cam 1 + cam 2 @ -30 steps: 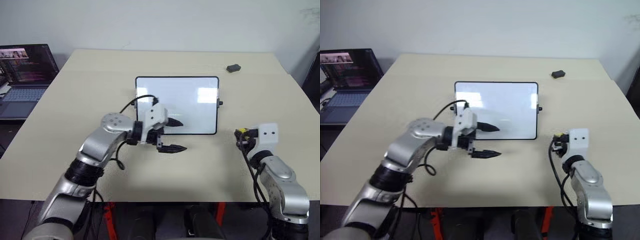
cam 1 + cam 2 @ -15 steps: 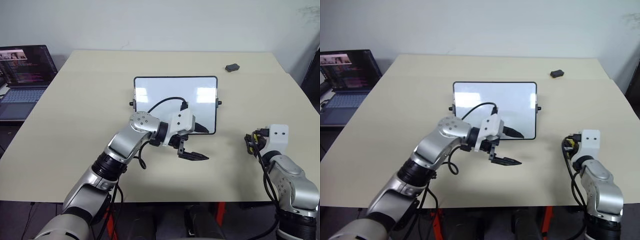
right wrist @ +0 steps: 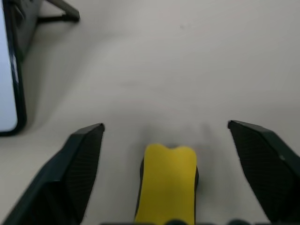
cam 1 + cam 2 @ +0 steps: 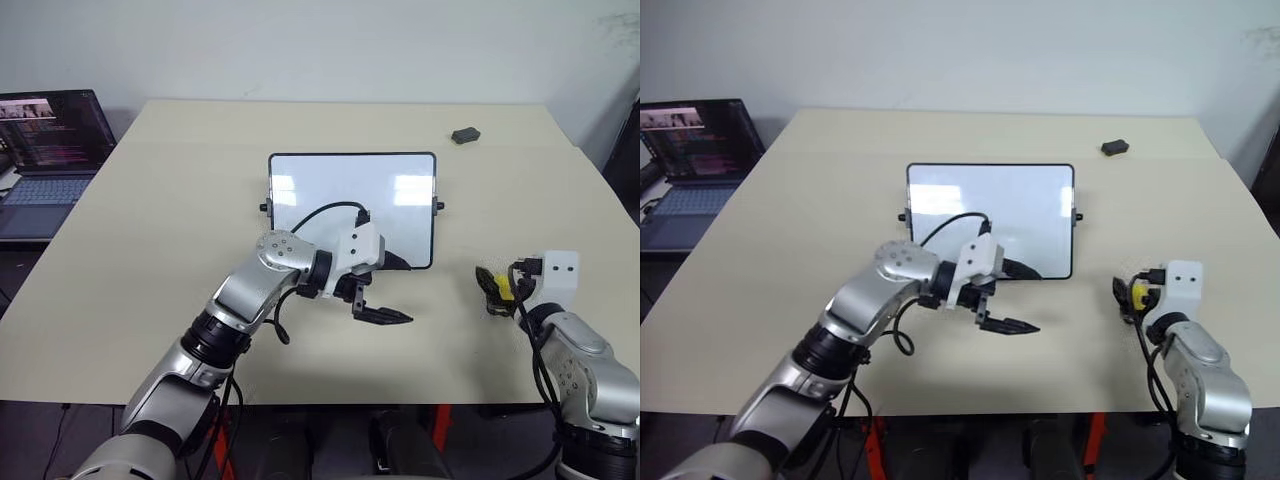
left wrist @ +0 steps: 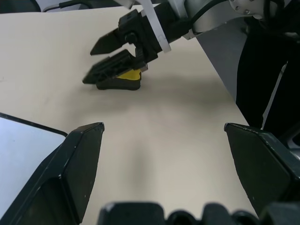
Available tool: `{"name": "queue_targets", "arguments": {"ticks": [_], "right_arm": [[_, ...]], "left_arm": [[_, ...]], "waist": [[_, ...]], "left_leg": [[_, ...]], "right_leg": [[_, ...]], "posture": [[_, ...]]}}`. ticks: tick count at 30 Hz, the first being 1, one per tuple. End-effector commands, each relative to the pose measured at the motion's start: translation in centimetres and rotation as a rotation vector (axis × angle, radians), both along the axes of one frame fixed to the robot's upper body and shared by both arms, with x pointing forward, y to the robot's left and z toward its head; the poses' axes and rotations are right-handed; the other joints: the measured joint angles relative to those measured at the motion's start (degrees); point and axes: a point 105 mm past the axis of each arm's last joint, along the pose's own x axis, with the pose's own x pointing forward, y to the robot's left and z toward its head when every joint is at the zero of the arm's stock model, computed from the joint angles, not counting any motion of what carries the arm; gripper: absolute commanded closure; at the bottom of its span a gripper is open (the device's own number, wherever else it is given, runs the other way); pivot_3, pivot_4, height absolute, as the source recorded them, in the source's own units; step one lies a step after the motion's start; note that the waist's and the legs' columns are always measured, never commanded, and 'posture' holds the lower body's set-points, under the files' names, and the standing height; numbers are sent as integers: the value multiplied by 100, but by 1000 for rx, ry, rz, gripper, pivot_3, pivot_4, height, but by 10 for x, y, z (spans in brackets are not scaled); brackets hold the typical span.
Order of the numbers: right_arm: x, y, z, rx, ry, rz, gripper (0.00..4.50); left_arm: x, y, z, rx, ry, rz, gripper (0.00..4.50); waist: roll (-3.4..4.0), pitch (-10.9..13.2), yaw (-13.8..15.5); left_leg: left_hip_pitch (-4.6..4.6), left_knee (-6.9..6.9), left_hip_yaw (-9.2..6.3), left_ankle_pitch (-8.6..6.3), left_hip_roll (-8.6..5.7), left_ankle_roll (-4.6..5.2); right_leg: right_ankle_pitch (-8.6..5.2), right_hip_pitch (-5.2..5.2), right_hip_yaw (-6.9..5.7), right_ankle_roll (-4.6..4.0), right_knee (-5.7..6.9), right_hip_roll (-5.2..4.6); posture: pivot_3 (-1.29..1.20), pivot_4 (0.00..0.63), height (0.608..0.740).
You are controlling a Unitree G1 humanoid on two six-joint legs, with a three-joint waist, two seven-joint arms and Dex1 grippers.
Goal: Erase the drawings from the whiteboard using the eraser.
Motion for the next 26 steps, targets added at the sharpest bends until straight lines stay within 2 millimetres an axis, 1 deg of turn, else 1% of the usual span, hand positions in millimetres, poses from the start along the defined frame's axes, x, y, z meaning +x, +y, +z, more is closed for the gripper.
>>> {"name": "queue_targets", "arguments": {"ticks": [1,3,4,5,7,10,12,13,16,19,21,24,26], "right_arm": [[-6,10,48,-27,-221,31,42],[-12,22,55,-105,-293,68,42],[-16,29,56,-137,-330,81,42],[-21,35,53,-168,-354,86,42],[-33,49,40,-149,-366,111,42],[-50,67,17,-87,-341,160,42],[-61,72,3,-55,-317,208,42],[-65,73,-3,-38,-305,219,42],[-72,65,-20,-27,-266,216,42],[-81,66,-39,-33,-213,222,42],[-85,60,-50,-60,-177,232,42],[-98,60,-70,-70,-99,280,42],[-100,59,-71,-48,-81,281,42]], "left_arm": [[14,30,28,-145,-24,209,0],[20,52,33,-232,-9,382,0],[21,63,33,-265,-8,468,0],[21,76,29,-292,-9,570,0],[18,96,18,-322,-2,748,0],[4,115,2,-322,-14,909,0],[1,127,-7,-340,-26,1045,0],[1,134,-12,-334,-47,1108,0],[-3,149,-25,-303,-99,1230,0],[-6,171,-39,-292,-105,1340,0],[-5,173,-46,-294,-92,1389,0],[-8,178,-63,-295,-34,1443,0],[-7,179,-64,-298,-36,1452,0]], "waist": [[1,0,-10],[2,-1,-16],[2,-2,-13],[3,-3,-5],[3,-4,26],[4,-4,43],[3,-4,68],[2,-5,80],[-7,-12,83],[-6,-17,75],[-4,-19,78],[-6,-21,76],[-6,-22,77]], "left_leg": [[1,0,-3,0,3,0],[3,-2,-6,0,11,0],[2,-2,-12,0,13,0],[3,-4,-13,0,14,-1],[2,-4,-15,-1,14,-3],[0,-2,-12,-2,5,-5],[2,4,-9,-2,-4,-5],[2,5,-8,-1,-7,-3],[11,11,-6,3,-7,3],[23,8,0,6,-3,6],[25,4,-1,6,-2,6],[16,4,2,5,-5,6],[14,0,3,4,-4,6]], "right_leg": [[0,0,-2,0,1,0],[-2,0,-3,3,1,-6],[-3,0,-8,4,0,-11],[-5,0,-10,7,-2,-11],[-5,1,-12,6,-2,-17],[0,1,-10,-1,-4,-33],[0,5,-9,1,-4,-45],[1,10,-9,9,-14,-47],[4,22,-8,23,-22,-46],[3,28,-6,20,-17,-43],[-2,27,-8,13,-15,-42],[-3,24,-8,14,-21,-42],[-3,22,-6,14,-27,-42]], "posture": [[0,150,740],[0,150,740],[0,150,740],[0,150,740],[0,150,740],[0,150,740],[0,150,740],[0,150,740],[0,150,740],[0,150,740],[0,150,740],[0,150,740],[0,150,740]]}}
